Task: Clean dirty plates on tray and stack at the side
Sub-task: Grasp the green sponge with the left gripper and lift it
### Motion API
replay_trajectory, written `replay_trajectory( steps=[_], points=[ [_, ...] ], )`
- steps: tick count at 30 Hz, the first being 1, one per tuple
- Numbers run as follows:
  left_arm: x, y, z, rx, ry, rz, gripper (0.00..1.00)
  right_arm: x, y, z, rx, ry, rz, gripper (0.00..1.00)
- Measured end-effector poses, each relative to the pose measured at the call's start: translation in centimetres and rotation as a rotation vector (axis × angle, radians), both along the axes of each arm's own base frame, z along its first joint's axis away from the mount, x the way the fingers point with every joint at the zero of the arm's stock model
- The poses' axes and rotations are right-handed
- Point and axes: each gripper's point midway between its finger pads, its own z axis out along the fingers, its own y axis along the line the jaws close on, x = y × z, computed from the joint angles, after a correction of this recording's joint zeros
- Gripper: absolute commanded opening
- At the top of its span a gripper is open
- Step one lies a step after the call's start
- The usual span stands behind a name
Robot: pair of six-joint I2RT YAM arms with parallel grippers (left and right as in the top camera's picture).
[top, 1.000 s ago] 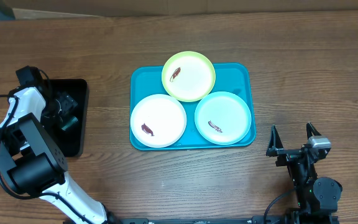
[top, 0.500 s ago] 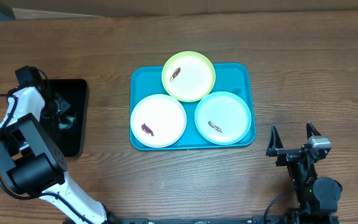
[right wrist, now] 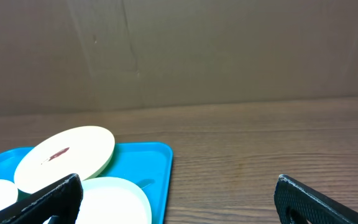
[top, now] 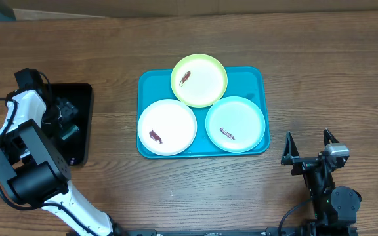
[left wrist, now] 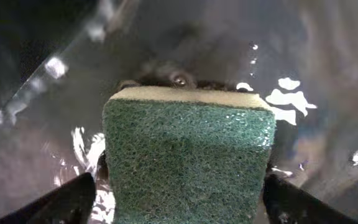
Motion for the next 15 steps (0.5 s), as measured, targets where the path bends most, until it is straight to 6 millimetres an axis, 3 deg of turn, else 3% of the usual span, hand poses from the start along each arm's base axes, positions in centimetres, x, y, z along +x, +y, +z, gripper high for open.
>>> replay_trajectory(
  steps=[5,15],
  points=[
    [0.1,0.2,-0.2,0.011,-0.007,0.002,0.04,0.0,0.0,0.0,0.000,0.000,0.000,1.00],
    [-0.9,-0.4,0.8,-0.025,0.055,-0.011,0.04,0.0,0.0,0.0,0.000,0.000,0.000,1.00]
  ],
)
